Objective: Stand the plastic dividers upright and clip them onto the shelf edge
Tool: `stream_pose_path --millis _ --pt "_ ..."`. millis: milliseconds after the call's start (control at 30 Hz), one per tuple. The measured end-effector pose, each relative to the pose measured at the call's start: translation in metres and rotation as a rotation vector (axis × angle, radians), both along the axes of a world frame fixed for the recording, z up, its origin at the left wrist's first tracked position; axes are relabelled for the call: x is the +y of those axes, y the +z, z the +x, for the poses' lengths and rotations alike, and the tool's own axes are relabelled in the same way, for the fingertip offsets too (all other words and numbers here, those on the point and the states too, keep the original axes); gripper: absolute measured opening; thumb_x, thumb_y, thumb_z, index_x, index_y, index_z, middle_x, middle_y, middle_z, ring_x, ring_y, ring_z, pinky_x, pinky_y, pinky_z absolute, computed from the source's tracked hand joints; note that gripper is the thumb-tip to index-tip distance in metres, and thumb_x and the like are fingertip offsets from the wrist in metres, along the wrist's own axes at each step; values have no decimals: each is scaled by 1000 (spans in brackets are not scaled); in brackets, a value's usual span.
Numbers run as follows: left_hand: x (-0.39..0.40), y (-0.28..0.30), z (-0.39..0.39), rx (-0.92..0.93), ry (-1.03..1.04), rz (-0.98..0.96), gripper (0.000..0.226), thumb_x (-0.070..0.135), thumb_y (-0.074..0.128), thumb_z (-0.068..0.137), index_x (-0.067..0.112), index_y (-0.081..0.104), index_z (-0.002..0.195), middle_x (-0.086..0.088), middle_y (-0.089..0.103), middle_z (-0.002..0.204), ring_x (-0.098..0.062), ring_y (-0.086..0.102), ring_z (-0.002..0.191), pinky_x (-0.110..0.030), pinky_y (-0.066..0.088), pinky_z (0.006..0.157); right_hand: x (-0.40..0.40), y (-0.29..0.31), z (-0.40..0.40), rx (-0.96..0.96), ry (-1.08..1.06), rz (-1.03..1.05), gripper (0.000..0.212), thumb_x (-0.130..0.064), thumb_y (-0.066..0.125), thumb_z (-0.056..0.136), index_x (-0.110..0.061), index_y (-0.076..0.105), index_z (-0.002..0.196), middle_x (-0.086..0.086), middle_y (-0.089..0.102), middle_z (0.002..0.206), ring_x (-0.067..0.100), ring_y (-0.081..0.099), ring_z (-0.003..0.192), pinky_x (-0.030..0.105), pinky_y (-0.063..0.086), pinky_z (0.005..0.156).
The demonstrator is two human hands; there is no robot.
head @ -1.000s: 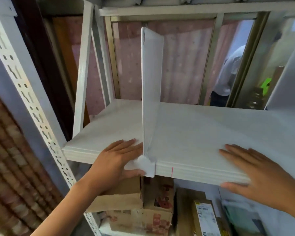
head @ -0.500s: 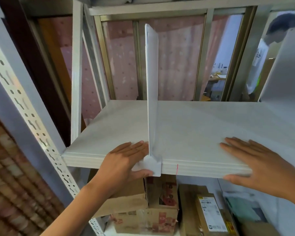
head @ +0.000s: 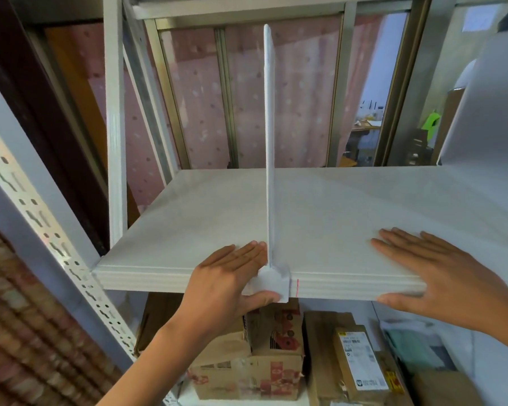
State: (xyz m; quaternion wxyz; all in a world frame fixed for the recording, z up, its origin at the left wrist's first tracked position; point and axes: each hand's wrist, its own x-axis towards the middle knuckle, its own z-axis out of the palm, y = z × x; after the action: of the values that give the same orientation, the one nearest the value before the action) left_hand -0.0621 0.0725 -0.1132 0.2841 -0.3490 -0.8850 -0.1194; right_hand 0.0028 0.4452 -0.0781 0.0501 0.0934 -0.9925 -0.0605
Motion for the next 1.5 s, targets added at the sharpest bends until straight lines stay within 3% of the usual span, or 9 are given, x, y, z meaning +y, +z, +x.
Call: stream_pose_path --millis 133,300,733,1000,1167,1233,1333,1400,1500 --pt "5 2 1 10 1 10 71 67 74 76 17 72 126 1 66 134 -8 61 123 -35 44 109 1 0 0 7 10 -48 92 -95 20 73 -53 -9 150 -24 -15 161 -7 -14 147 24 -7 121" --pt "10 0 3 10 8 34 69 68 74 77 18 72 126 4 64 136 1 45 127 -35 45 109 2 -2 0 10 16 -41 92 -95 17 74 -52 -13 150 -24 -19 159 -7 -18 146 26 -5 123" --pt "15 6 16 -44 89 -25 71 72 65 80 24 68 131 8 64 138 -8 59 127 -29 34 110 -1 0 4 -12 20 -52 94 -93 20 75 -50 -16 150 -23 -20 159 -4 -17 146 27 -5 122" --pt "17 11 25 -73 157 -40 72 75 68 76 26 70 128 8 67 134 -11 65 121 -28 34 101 -5 2 13 12 18 -155 94 -88 36 77 -47 2 155 -20 -2 164 0 -1 150 32 4 125" --pt "17 18 28 -181 163 -55 77 75 58 82 30 55 144 11 52 151 -13 51 138 -26 25 109 -7 4 20 17 1 -206 93 -84 43 78 -46 9 155 -19 4 165 2 6 151 33 6 124" --pt "12 25 31 -275 140 -34 74 75 57 83 38 49 147 17 50 151 -9 50 136 -27 32 112 -10 8 26 -1 -6 -296 88 -77 52 80 -45 17 155 -21 10 163 0 9 149 31 6 123" --pt "-7 53 43 -347 88 70 66 75 60 80 49 52 140 28 54 143 -5 53 131 -31 41 110 -14 33 44 -20 -22 -682 71 -65 60 84 -45 37 148 -28 29 153 0 26 144 32 21 121" --pt "-21 85 56 -345 12 146 55 74 59 81 50 61 130 32 60 133 1 58 123 -30 48 107 -20 62 64 129 4 -843 53 -61 57 87 -47 51 138 -30 46 145 -5 41 135 36 32 118" --pt "-43 146 93 -270 -179 331 30 49 64 93 36 72 118 25 71 117 1 68 109 -27 57 92 -31 122 111 416 153 -1100 36 -50 50 94 -38 66 123 -21 66 127 -1 57 123 33 47 105"
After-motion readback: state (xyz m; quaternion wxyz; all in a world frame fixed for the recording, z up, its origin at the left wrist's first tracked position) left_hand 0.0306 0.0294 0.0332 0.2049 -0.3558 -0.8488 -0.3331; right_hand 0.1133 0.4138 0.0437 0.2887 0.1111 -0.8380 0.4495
